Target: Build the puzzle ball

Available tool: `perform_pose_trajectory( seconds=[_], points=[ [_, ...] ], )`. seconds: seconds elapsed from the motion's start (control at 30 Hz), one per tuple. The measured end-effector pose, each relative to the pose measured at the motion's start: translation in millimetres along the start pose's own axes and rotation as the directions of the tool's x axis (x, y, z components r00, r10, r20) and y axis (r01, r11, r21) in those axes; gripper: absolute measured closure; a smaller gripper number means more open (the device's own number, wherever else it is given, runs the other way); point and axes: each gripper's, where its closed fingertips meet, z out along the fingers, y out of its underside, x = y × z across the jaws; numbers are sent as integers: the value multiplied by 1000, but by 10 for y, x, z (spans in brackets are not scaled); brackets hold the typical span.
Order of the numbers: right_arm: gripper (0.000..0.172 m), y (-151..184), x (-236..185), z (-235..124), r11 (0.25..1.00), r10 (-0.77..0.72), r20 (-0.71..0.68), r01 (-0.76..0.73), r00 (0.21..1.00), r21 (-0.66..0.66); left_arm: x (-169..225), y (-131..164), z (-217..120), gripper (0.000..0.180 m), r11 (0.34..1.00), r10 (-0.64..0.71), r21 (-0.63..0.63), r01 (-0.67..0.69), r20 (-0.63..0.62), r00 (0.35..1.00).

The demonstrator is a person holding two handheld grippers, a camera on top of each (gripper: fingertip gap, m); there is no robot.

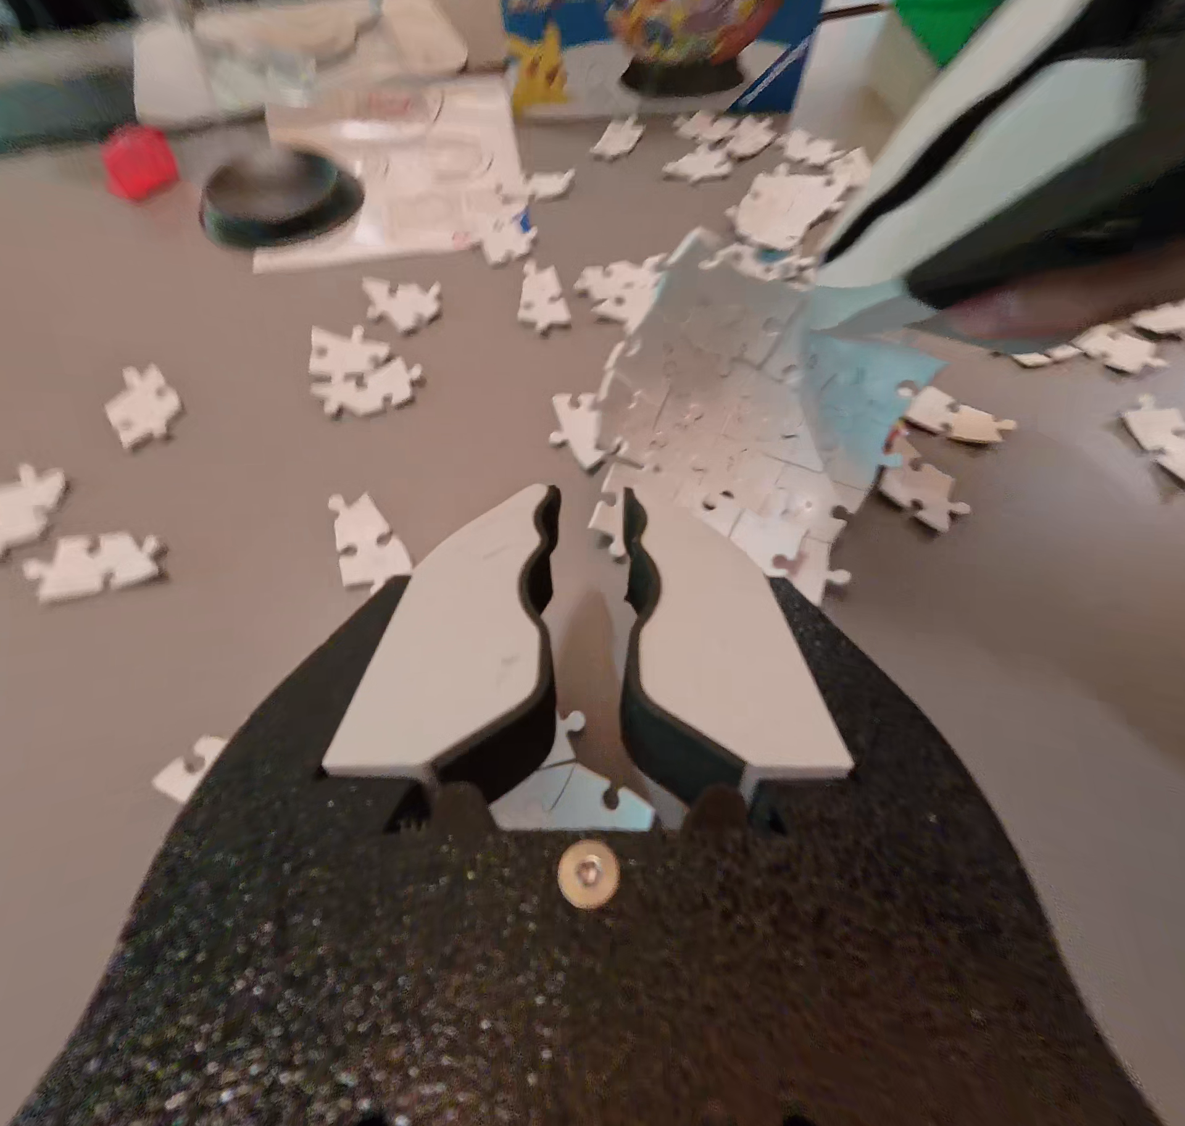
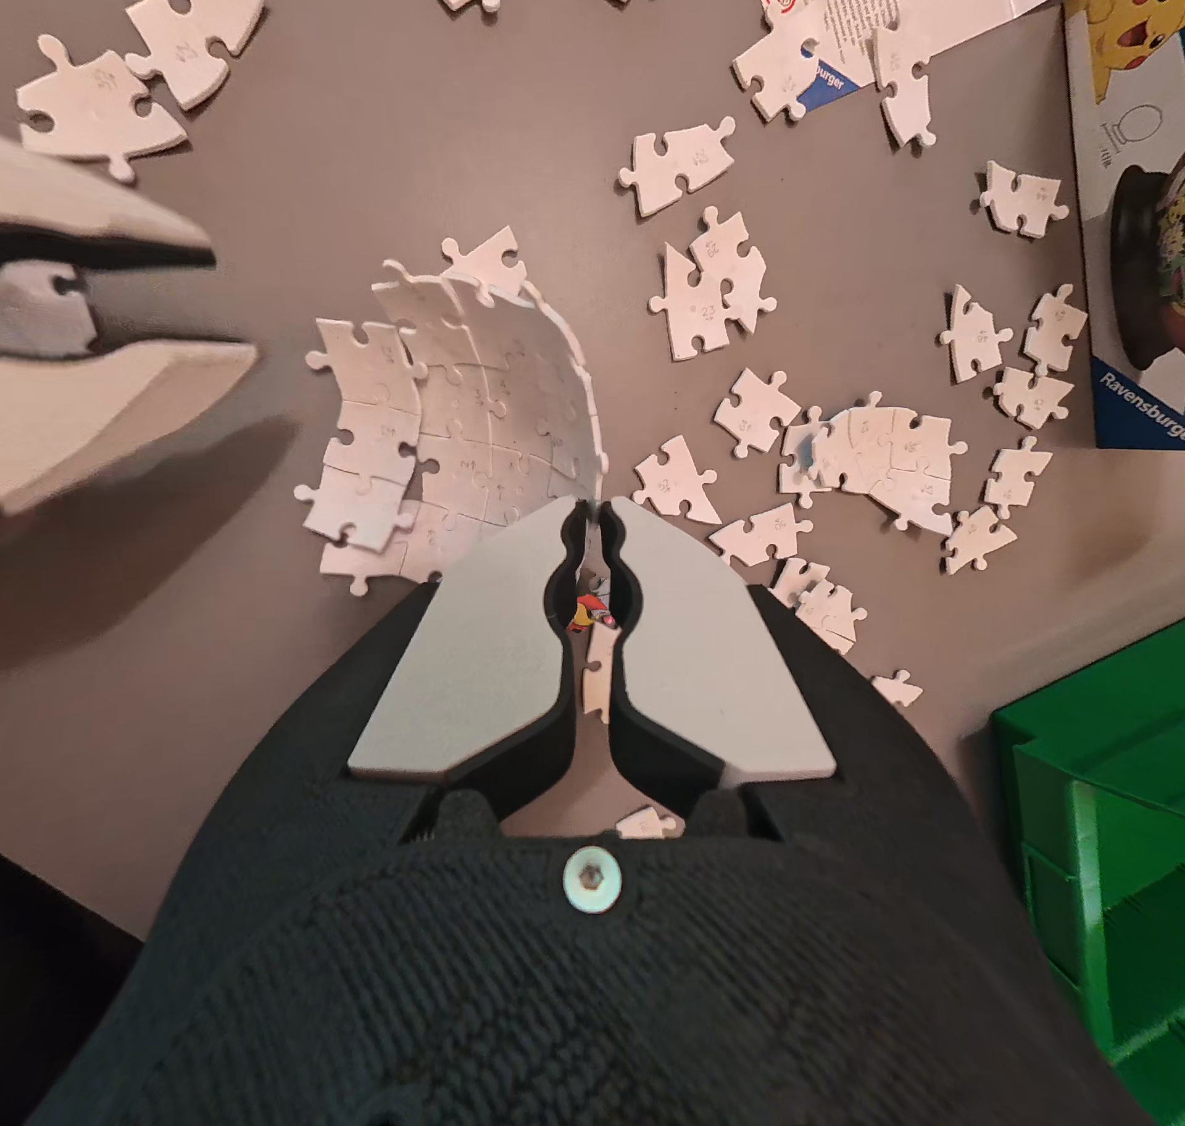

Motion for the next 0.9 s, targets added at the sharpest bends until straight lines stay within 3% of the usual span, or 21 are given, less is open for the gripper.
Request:
perform_pose_trajectory(
  seconds=[0.1, 0.17, 0.23, 0.4, 0.5, 0.7, 0.9],
  points=[
    [167, -11, 1, 2, 1000, -25, -24, 25, 999, -11, 351, -104, -86, 171, 975, 210, 99, -200, -103, 972],
    [167, -27, 1, 9, 999, -43, -30, 42, 999, -23, 420, 36, -5, 174, 940, 340, 23, -340, -105, 935],
    [167, -37, 6, 15, 997, -63, -32, 61, 998, -42, 430, 119, 71, 177, 918, 394, -12, -397, -109, 913],
    [167, -59, 37, 24, 987, -132, -53, 126, 990, -95, 325, 192, 177, 180, 906, 402, -98, -411, -97, 910],
    [166, -74, 45, 46, 981, -157, -62, 149, 986, -121, 375, 159, 183, 180, 910, 396, -74, -408, -137, 908],
    [166, -75, 51, 52, 980, -159, -84, 147, 984, -137, 350, 297, 217, 180, 866, 459, -149, -476, -138, 878],
    [166, -48, 21, 49, 982, -154, -106, 141, 982, -123, 321, 344, 204, 180, 907, 341, -220, -359, -119, 933]
  ],
)
